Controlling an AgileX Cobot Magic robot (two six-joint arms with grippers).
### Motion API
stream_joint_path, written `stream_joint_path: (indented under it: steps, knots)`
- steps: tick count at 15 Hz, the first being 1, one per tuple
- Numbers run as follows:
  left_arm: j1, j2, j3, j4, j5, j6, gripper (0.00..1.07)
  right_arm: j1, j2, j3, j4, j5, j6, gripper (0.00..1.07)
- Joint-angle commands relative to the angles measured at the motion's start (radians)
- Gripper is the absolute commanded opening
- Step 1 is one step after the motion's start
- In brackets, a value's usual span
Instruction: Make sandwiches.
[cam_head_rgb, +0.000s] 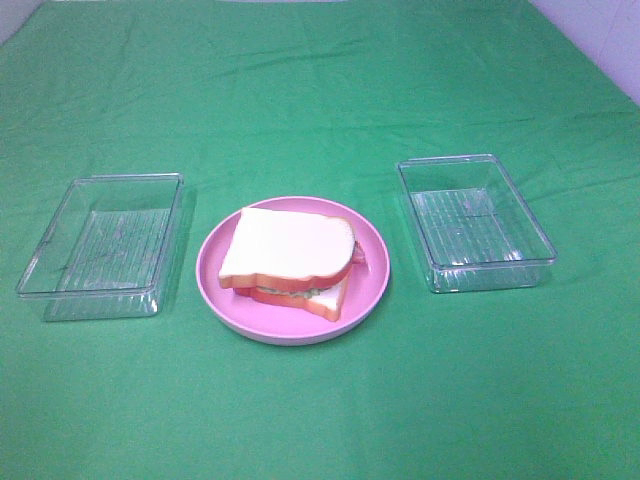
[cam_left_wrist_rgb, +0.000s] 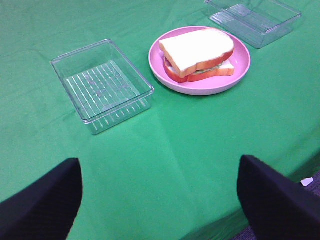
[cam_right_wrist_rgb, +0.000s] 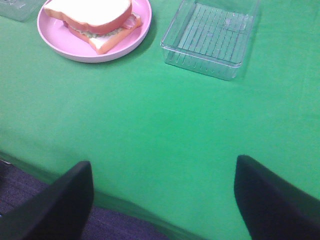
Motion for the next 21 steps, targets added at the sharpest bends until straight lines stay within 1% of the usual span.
stream_joint_path:
  steps: [1, 4, 5, 6, 7, 9, 10, 11, 13, 16, 18, 21]
  knots:
    - [-0.001, -0.021, 0.003, -0.009, -0.009, 0.01, 0.8, 0.003, -0.006, 0.003, -0.003, -0.01, 0.015, 0.74]
    - [0.001, -0.021, 0.003, -0.009, -0.009, 0.01, 0.8, 0.003, -0.006, 0.003, -0.003, -0.01, 0.015, 0.74]
    - [0.016, -0.021, 0.003, -0.009, -0.009, 0.01, 0.8, 0.003, -0.006, 0.003, -0.003, -0.01, 0.015, 0.74]
    - [0.066, -0.021, 0.003, -0.008, -0.009, 0.01, 0.8, -0.008, -0.006, 0.003, 0.004, -0.011, 0.015, 0.74]
    - [0.117, -0.021, 0.003, -0.008, -0.009, 0.01, 0.8, -0.04, -0.006, 0.003, 0.011, -0.011, 0.015, 0.74]
    - [0.252, -0.021, 0.003, -0.008, -0.009, 0.01, 0.8, -0.156, -0.006, 0.003, 0.02, -0.011, 0.015, 0.74]
    - [0.278, -0.021, 0.003, -0.008, -0.009, 0.01, 0.8, -0.189, -0.006, 0.003, 0.02, -0.011, 0.015, 0.74]
    - [0.383, -0.021, 0.003, -0.008, -0.009, 0.01, 0.8, -0.289, -0.006, 0.003, 0.02, -0.011, 0.015, 0.74]
    - [0.468, -0.021, 0.003, -0.008, -0.009, 0.01, 0.8, -0.362, -0.007, 0.003, 0.02, -0.011, 0.015, 0.74]
    - [0.539, -0.021, 0.003, -0.008, -0.009, 0.01, 0.8, -0.368, -0.051, 0.003, 0.024, -0.014, 0.015, 0.74]
    - [0.555, -0.021, 0.003, -0.008, -0.009, 0.01, 0.8, -0.368, -0.107, 0.003, 0.024, -0.016, 0.015, 0.74]
    - [0.555, -0.021, 0.003, -0.008, -0.009, 0.01, 0.8, -0.368, -0.17, 0.003, 0.024, -0.016, 0.015, 0.74]
